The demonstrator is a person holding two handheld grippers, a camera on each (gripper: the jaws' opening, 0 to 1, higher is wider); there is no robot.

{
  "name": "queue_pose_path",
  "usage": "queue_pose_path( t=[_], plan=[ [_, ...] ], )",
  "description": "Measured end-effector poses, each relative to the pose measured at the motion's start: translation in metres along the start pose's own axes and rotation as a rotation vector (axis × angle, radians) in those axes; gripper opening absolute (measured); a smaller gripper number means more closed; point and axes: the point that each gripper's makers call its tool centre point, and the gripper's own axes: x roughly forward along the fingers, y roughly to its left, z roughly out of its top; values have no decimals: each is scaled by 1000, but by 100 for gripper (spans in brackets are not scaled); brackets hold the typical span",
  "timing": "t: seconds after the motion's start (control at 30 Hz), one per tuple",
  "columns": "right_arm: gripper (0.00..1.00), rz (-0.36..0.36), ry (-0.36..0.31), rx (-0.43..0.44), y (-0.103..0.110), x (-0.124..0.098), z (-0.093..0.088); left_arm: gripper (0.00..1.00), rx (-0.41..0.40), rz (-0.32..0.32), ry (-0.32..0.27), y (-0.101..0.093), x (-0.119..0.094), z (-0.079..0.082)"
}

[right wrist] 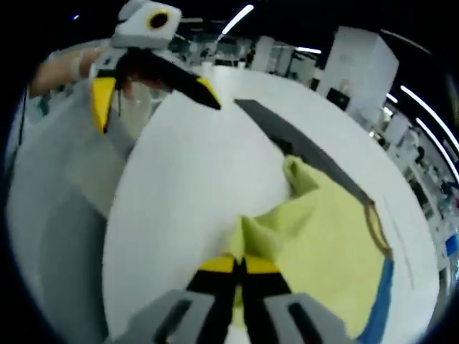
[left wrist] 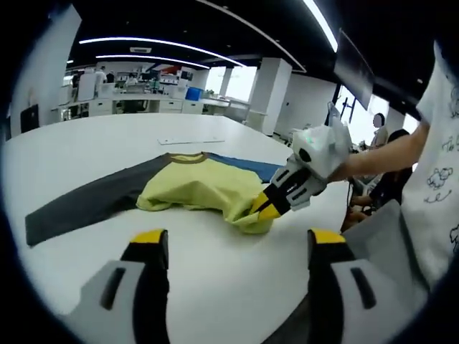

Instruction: Fold the garment on the visible template until the final outline fits inside the template.

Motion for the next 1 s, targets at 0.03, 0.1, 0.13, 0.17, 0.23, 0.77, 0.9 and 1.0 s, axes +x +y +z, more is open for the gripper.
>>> queue_pose_path(
  t=[0.03,0.1,0.13,0.17,0.23,0.77,0.9,1.0],
  plan=[
    [0,-3,-12,9,-2,-3,3,76,1,-1,1,0,0,0],
    [0,-3,-58,51,-9,-11,13,75,-1,-5,2,-1,2,-1],
    [0,10,-87,110,-14,-14,19,75,-4,-9,3,-2,3,-1],
    [0,15,-98,122,-17,-18,23,74,-4,-13,2,-3,4,-1],
    [0,-5,-121,128,-31,-27,32,74,-5,-20,4,-5,8,-1],
    [0,-141,-238,321,-148,-51,62,66,-20,-23,9,-2,19,1],
    [0,-183,-226,384,-176,-43,52,63,-36,-12,5,2,19,0],
    [0,-222,-201,403,-194,-34,41,62,-44,-3,9,5,20,-2]
  ],
)
